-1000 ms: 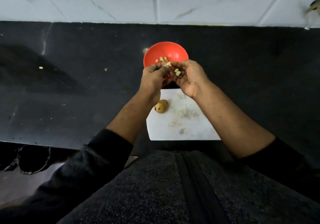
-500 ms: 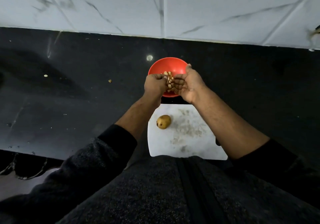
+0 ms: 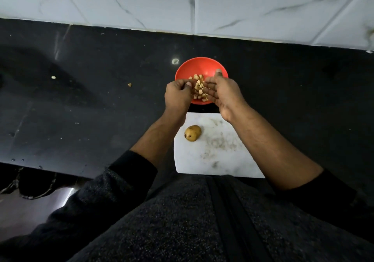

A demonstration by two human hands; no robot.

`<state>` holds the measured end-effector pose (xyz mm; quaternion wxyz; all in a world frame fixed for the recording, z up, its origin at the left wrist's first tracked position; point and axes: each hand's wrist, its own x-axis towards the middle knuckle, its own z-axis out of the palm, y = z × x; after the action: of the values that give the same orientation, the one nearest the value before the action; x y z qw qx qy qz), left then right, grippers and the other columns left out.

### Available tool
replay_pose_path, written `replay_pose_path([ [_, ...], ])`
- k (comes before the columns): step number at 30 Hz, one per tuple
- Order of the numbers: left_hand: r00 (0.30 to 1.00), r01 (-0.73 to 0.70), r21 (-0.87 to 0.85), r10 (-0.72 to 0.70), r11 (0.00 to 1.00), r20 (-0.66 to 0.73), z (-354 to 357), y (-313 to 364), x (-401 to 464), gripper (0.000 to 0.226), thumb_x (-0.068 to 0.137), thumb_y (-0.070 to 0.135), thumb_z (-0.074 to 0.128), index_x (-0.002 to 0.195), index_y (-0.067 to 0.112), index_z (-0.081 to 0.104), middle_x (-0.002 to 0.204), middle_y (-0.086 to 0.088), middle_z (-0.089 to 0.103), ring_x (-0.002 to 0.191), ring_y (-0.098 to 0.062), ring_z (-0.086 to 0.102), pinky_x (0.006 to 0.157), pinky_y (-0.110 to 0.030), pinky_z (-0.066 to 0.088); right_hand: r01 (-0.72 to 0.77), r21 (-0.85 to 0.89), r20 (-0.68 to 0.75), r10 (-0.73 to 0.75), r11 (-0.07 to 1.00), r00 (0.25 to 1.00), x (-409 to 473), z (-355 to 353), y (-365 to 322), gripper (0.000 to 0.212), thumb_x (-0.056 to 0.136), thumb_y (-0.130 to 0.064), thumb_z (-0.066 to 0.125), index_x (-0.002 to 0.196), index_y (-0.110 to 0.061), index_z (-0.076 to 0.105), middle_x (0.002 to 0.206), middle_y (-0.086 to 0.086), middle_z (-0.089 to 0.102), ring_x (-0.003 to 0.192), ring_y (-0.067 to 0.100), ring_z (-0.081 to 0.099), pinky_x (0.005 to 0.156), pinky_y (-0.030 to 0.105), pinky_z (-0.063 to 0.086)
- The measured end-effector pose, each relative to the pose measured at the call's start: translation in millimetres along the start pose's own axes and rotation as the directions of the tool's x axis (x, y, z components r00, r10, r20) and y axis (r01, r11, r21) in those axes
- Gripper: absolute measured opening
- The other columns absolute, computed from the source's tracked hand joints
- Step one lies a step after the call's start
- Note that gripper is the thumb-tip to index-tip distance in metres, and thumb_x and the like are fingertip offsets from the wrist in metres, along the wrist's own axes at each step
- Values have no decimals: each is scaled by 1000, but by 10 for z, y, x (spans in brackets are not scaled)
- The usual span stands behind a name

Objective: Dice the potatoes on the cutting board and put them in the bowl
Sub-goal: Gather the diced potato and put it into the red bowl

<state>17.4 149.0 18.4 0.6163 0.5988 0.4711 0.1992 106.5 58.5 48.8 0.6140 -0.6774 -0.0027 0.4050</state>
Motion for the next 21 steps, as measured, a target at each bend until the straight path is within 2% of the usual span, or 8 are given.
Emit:
replay_pose_path([
  [2, 998, -65, 16, 65, 998, 15, -72, -40, -132, 24, 99, 13, 54, 90, 16, 75, 86, -3, 77, 86, -23, 75, 82, -49, 61, 81, -78, -3, -81, 994, 997, -93, -32, 94, 33, 103, -35, 46, 107, -14, 71, 97, -1, 75, 90, 11, 72, 80, 29, 58],
  [5, 989, -141, 76, 138, 987, 46, -174, -161, -375, 20, 97, 17, 56, 94, 16, 76, 86, 0, 76, 84, -21, 73, 81, -50, 60, 228, -348, 42, -228, 910, 973, -233, -114, 365, 23, 99, -34, 53, 100, -22, 72, 93, -6, 74, 91, 9, 70, 85, 38, 57],
  [7, 984, -171, 97, 166, 981, 58, -225, -234, -554, 18, 97, 16, 58, 95, 18, 76, 87, 4, 76, 84, -16, 72, 80, -47, 60, 332, -472, 96, -327, 817, 940, -348, -158, 562, 19, 98, -31, 56, 99, -22, 72, 91, -9, 73, 89, 6, 68, 85, 36, 56],
  [9, 986, -167, 139, 164, 976, 33, -275, -318, -716, 16, 97, 16, 60, 98, 19, 76, 90, 8, 75, 86, -9, 71, 79, -37, 60, 396, -542, 153, -376, 741, 914, -468, -165, 732, 16, 97, -25, 58, 103, -22, 73, 95, -12, 72, 92, 1, 66, 87, 29, 55],
  [11, 985, -173, 187, 171, 967, 25, -330, -426, -845, 14, 96, 14, 62, 102, 17, 75, 93, 11, 74, 88, -2, 69, 77, -23, 57, 418, -601, 204, -375, 681, 904, -562, -164, 862, 18, 96, -21, 58, 107, -21, 72, 101, -12, 72, 94, 0, 65, 87, 24, 53],
  [14, 984, -179, 256, 171, 950, 54, -396, -589, -954, 13, 93, 12, 67, 103, 14, 75, 92, 12, 73, 84, 4, 68, 69, -10, 50, 453, -670, 248, -398, 588, 883, -603, -179, 997, 20, 94, -13, 60, 111, -16, 71, 109, -5, 70, 100, 8, 64, 90, 28, 54],
  [17, 979, -202, 301, 190, 932, 67, -434, -703, -956, 14, 90, 16, 72, 104, 15, 74, 99, 10, 73, 89, 2, 69, 71, -12, 51, 453, -699, 242, -413, 553, 878, -625, -186, 1041, 24, 92, -9, 62, 113, -16, 70, 113, -3, 68, 104, 11, 63, 93, 28, 53],
  [21, 977, -212, 342, 198, 915, 76, -434, -741, -958, 23, 87, 18, 75, 110, 19, 71, 111, 9, 69, 100, -2, 66, 78, -19, 56, 431, -706, 207, -419, 562, 884, -641, -206, 1028, 26, 93, -8, 62, 116, -18, 69, 116, -5, 67, 105, 8, 61, 92, 20, 50],
])
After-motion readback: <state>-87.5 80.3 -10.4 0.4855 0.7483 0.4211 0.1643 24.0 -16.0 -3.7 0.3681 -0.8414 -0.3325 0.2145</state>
